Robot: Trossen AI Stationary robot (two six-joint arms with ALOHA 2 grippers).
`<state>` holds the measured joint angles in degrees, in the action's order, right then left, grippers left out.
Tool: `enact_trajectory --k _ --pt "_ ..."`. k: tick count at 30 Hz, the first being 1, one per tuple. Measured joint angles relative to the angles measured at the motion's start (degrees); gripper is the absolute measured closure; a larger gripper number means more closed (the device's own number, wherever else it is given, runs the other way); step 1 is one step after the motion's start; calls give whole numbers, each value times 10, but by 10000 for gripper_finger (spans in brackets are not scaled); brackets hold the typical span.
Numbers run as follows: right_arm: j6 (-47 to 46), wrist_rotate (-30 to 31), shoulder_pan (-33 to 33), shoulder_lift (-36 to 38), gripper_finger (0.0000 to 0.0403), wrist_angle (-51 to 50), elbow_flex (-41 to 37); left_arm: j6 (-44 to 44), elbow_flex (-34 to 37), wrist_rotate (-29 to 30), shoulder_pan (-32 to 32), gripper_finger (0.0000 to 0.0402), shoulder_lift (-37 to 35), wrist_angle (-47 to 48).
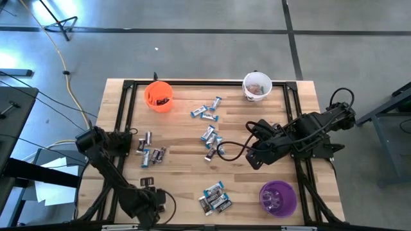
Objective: Sort candy
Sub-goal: Put the orange gummy into the white bucket
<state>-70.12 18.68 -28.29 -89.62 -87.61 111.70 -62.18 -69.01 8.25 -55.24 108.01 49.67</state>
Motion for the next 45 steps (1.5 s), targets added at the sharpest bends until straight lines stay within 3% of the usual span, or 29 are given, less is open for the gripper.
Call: enact_trajectory --k 6,11,21,33,40,45 --pt "-6 0 0 0 238 0 0 -23 55 -10 1 252 -5 -93" --pt "-6 6 0 0 238 0 0 -61 70 12 -1 259 -5 -105" --pt "-6 35 0 0 238 2 0 -129 70 17 1 391 -3 -102" --pt "-5 6 -16 0 238 4 0 -152 24 29 1 398 2 -85" --pt "-4 8 -22 0 238 -5 0 -143 -25 73 1 399 1 -85" --pt "-6 52 -22 0 238 -9 0 -118 -49 109 14 399 0 -75"
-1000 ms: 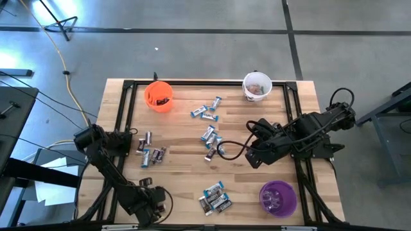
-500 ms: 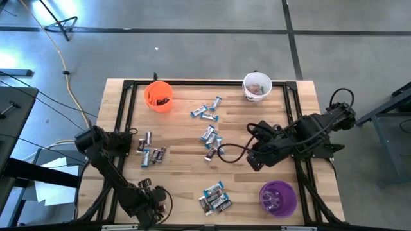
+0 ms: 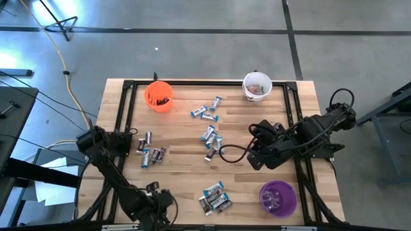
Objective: Sort candy
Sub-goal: Put the orange gummy into the white bucket
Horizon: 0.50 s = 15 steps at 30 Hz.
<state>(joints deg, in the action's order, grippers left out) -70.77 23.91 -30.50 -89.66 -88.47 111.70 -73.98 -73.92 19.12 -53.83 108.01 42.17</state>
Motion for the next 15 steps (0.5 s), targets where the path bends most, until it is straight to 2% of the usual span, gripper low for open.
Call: enact_trajectory --k 4,8,15 --pt "2 35 1 -9 238 17 0 39 -23 6 27 399 0 34" --pt "56 42 1 -29 238 86 0 97 -60 17 57 399 -1 88" --pt "145 46 1 -70 238 175 0 184 -128 69 118 399 -2 195"
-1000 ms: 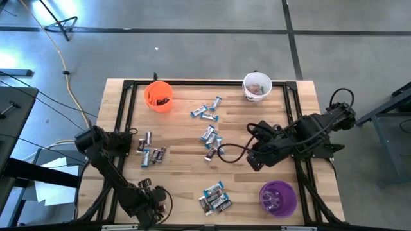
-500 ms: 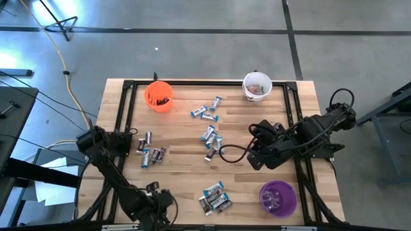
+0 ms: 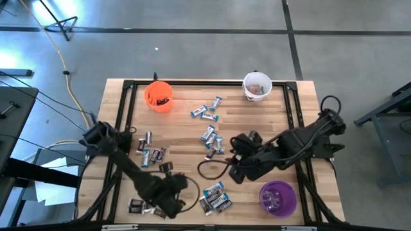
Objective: Sort candy
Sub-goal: Put the orange gummy into the white bucket
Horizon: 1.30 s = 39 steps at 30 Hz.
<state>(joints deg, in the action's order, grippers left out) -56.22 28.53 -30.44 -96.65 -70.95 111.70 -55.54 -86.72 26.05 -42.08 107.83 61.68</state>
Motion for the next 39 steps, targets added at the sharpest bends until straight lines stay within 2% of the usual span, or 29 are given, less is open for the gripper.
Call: enact_trajectory --k 5,10,17,24,28,34,39 --pt "48 -13 -3 -16 238 4 0 37 -54 45 51 399 0 46" --pt "53 -10 -6 -14 238 -27 0 53 -120 92 93 399 0 94" --pt "97 47 -9 -12 238 -27 0 85 -231 154 117 399 -1 107" --pt "158 130 -9 -12 238 28 0 121 -325 238 118 399 -1 105" --pt "215 161 -9 -11 238 98 0 128 -353 264 118 399 -1 105" --pt "299 174 -7 -3 238 199 0 138 -367 297 117 399 -1 105" --pt "332 175 0 -3 238 234 0 138 -368 309 117 399 -1 102"
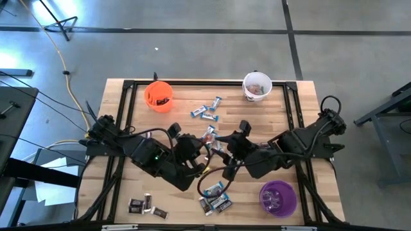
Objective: Sort candy
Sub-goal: Put the orange gummy into the white bucket
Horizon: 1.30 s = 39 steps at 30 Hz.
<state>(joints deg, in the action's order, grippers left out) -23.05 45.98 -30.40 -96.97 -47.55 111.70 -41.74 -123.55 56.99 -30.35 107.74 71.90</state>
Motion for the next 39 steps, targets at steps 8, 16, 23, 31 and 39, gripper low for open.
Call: enact_trajectory --k 8,16,23,31,39 --pt "-6 5 16 0 238 2 0 0 0 12 -1 399 0 -6" --pt "-5 5 19 0 238 2 0 31 0 25 -10 399 0 -47" --pt "-5 5 19 0 238 3 0 49 0 36 -16 399 0 -76" --pt "-4 3 18 0 291 8 0 49 0 36 -16 399 0 -91" --pt "-3 -20 18 0 383 8 0 45 0 36 -17 399 0 -91"
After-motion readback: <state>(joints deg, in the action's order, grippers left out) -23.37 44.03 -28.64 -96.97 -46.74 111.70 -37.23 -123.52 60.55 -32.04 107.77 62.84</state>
